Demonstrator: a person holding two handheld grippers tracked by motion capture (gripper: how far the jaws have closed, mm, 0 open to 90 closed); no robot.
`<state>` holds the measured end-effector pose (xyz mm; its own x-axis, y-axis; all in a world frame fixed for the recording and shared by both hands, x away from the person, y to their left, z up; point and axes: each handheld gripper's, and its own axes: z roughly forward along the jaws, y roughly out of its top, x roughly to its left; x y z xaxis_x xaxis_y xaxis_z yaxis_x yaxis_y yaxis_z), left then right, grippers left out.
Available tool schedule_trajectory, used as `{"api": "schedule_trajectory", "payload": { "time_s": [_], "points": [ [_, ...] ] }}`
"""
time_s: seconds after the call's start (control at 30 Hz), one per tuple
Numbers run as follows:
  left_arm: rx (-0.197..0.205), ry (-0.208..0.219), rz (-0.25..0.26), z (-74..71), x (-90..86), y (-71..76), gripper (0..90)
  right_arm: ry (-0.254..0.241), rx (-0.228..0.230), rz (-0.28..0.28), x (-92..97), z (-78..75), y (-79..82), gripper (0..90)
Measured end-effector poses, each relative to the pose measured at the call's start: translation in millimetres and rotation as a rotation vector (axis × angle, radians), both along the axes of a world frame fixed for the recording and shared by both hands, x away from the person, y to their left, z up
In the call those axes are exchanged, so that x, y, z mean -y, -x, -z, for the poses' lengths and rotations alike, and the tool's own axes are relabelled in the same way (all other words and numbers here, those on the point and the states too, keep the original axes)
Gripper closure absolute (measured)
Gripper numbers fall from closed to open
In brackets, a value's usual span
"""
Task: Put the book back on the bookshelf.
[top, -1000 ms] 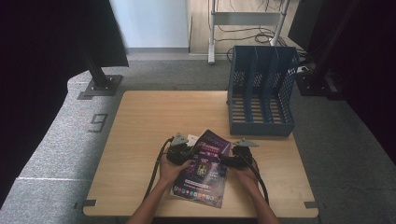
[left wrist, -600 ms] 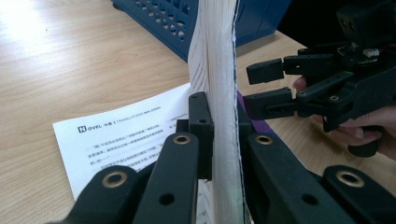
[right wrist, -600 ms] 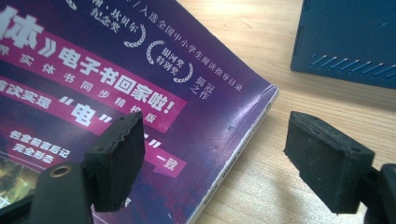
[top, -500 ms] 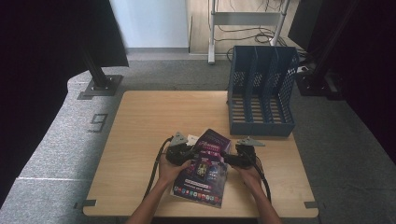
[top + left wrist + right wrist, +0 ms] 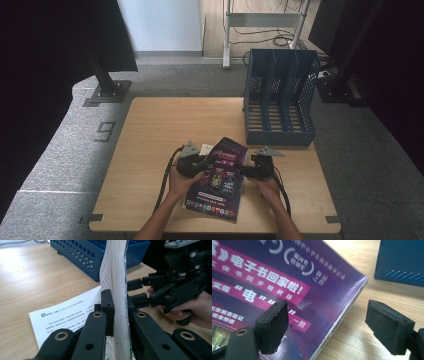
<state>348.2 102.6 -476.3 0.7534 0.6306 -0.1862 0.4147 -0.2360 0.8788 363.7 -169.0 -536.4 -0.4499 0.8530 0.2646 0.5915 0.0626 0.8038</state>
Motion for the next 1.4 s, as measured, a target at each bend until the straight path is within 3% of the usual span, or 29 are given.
{"api": "schedule_trajectory", "payload": {
  "time_s": [0.43, 0.57, 0.8, 1.0, 1.2, 1.4],
  "points": [
    [0.024, 0.022, 0.009, -2.8, -0.1, 3.3, 85.8, -0.067, -0.017, -0.059, -2.3, 1.4, -1.4, 15.2],
    [0.023, 0.035, 0.009, -3.3, -1.1, 3.2, 85.7, -0.066, -0.018, -0.087, -7.5, -0.9, 0.4, 14.8],
    [-0.013, 0.054, -0.010, 5.1, -5.5, -1.3, 85.6, -0.069, -0.015, -0.080, -4.5, -5.5, 3.0, 21.0],
    [-0.035, 0.027, -0.023, 12.2, -4.5, -4.1, 85.3, -0.076, 0.002, -0.093, -2.7, -13.3, 7.9, 25.1],
    [-0.069, 0.016, -0.035, 21.5, -3.2, -8.3, 85.1, -0.048, 0.011, -0.099, -4.7, -18.8, 11.5, 26.0],
    [-0.120, -0.006, -0.054, 33.0, -2.0, -16.9, 84.9, -0.025, -0.001, -0.093, -7.7, -13.5, 8.0, 26.2]
  ]
}}
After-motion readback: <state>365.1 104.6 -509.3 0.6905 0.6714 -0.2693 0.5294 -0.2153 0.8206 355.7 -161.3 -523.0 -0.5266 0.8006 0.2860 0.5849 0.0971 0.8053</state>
